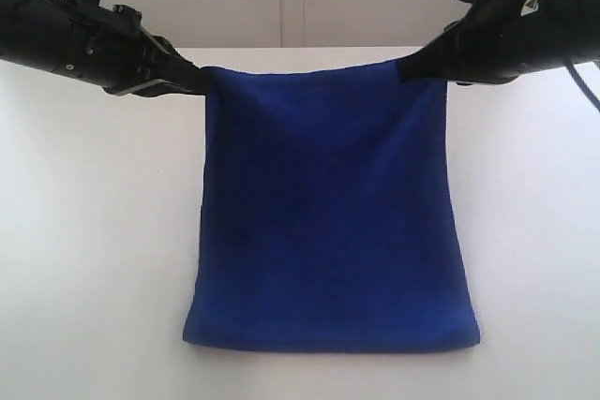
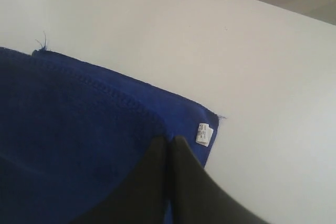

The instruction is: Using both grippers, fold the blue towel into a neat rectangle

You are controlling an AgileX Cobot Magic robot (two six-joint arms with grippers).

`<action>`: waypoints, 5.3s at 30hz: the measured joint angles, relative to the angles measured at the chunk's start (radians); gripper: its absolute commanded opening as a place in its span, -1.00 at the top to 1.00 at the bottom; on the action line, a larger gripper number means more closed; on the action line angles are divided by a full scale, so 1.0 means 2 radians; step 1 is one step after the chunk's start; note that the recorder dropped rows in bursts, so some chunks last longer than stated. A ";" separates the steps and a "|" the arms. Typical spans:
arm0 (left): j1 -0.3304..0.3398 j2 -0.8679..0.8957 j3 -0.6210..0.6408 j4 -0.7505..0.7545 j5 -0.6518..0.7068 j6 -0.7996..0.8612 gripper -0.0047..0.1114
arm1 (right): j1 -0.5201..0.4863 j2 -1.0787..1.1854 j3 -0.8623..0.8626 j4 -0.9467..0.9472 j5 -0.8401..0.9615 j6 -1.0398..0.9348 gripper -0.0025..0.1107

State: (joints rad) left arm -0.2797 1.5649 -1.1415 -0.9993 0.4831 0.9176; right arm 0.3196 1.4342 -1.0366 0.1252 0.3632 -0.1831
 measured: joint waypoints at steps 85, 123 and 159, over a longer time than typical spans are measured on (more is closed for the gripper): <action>0.000 0.263 -0.160 -0.013 -0.132 0.002 0.03 | -0.020 0.288 -0.134 -0.004 -0.144 0.000 0.96; 0.000 0.245 -0.160 -0.031 -0.090 0.002 0.43 | -0.049 0.329 -0.134 -0.005 -0.122 0.004 0.96; 0.000 0.360 -0.243 -0.081 -0.089 0.002 0.46 | -0.050 0.333 -0.134 -0.005 -0.182 0.004 0.96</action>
State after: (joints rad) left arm -0.2797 2.2851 -1.6278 -1.1604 0.3055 0.9207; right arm 0.2194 2.1003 -1.3037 0.1152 0.0000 -0.1756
